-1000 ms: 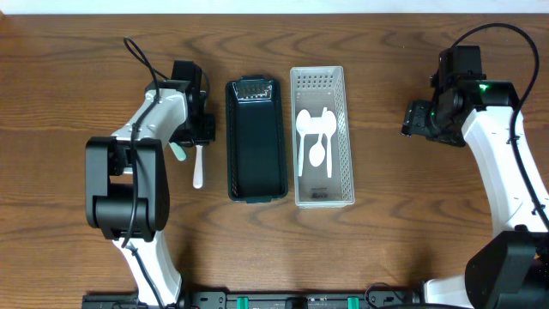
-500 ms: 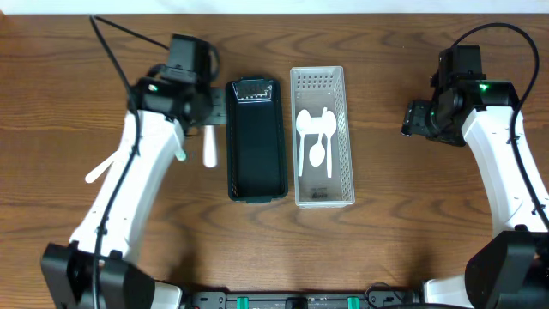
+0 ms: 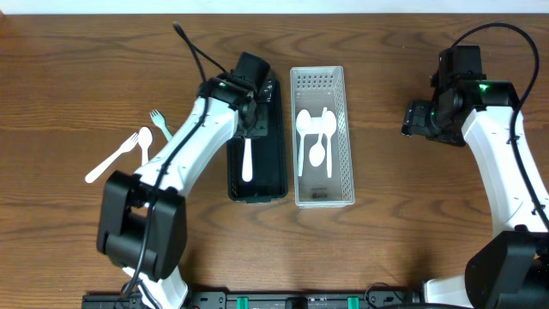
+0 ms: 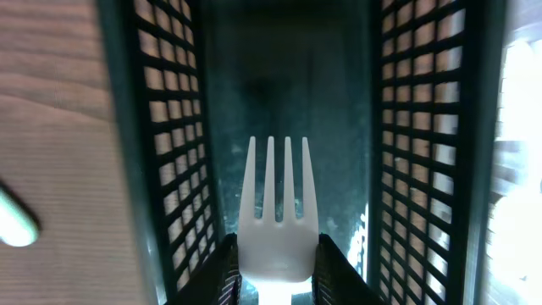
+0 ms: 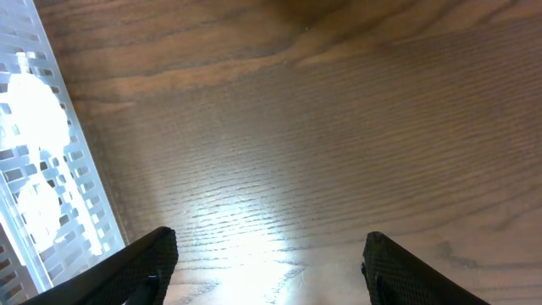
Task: Pack container
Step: 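Carry the white fork right and drop it into the black basket, then move the left gripper back to the remaining forks and grasp one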
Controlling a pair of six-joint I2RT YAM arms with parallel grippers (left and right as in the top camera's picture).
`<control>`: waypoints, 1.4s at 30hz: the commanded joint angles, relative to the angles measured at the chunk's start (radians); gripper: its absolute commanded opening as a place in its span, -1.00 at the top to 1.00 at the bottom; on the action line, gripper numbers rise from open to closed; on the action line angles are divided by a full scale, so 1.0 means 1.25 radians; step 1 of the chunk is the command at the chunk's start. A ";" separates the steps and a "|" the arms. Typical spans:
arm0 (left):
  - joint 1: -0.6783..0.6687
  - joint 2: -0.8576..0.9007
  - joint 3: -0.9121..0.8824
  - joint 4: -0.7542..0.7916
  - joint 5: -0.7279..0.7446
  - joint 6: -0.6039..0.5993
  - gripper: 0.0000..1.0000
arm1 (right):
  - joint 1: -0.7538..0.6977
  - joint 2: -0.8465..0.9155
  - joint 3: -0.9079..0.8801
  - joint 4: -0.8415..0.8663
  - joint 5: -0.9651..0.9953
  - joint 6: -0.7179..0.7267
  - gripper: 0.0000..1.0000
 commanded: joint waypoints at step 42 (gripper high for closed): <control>0.417 0.104 0.031 0.241 -0.071 0.070 -0.70 | 0.008 0.004 -0.001 0.000 -0.003 -0.007 -0.48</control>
